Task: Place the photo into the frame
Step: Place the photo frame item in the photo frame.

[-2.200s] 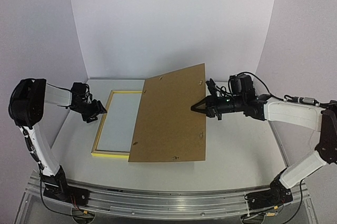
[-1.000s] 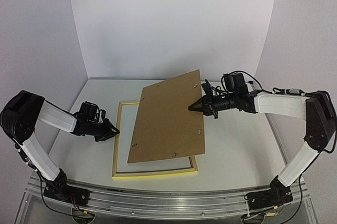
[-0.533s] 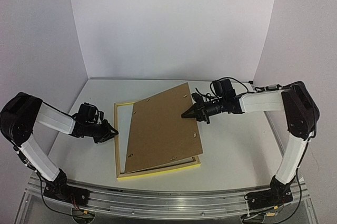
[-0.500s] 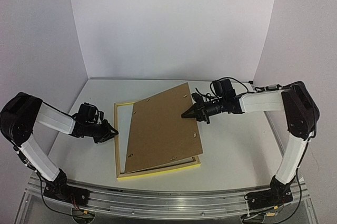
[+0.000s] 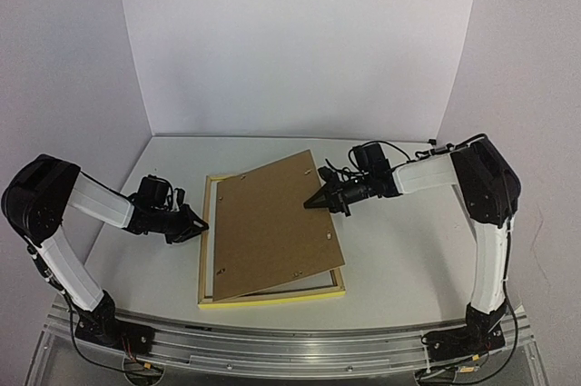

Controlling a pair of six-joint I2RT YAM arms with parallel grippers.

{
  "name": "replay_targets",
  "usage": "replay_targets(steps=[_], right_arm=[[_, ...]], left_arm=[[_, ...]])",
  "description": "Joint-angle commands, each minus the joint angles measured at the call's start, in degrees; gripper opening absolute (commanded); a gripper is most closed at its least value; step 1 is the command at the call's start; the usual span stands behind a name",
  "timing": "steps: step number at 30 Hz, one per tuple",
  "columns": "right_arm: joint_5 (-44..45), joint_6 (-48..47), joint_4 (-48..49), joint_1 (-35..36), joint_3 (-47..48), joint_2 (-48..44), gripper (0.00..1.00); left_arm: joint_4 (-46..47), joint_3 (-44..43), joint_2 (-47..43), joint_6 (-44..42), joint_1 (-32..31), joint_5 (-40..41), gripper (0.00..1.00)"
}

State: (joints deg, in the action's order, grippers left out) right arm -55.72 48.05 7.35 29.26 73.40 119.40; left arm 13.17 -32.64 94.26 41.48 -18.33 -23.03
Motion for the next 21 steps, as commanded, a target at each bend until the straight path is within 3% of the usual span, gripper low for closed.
replay_targets(steps=[1, 21], right_arm=[[-1.98, -0.56, 3.22, -0.23, 2.33, 1.37, 0.0], [0.97, -1.4, 3.19, 1.44, 4.29, 8.71, 0.0]], left_arm=[[-2.68, 0.06, 2.46, -0.34, -0.06, -1.5, 0.06], [0.52, 0.37, 3.68, 0.6, -0.1, -5.7, 0.12]])
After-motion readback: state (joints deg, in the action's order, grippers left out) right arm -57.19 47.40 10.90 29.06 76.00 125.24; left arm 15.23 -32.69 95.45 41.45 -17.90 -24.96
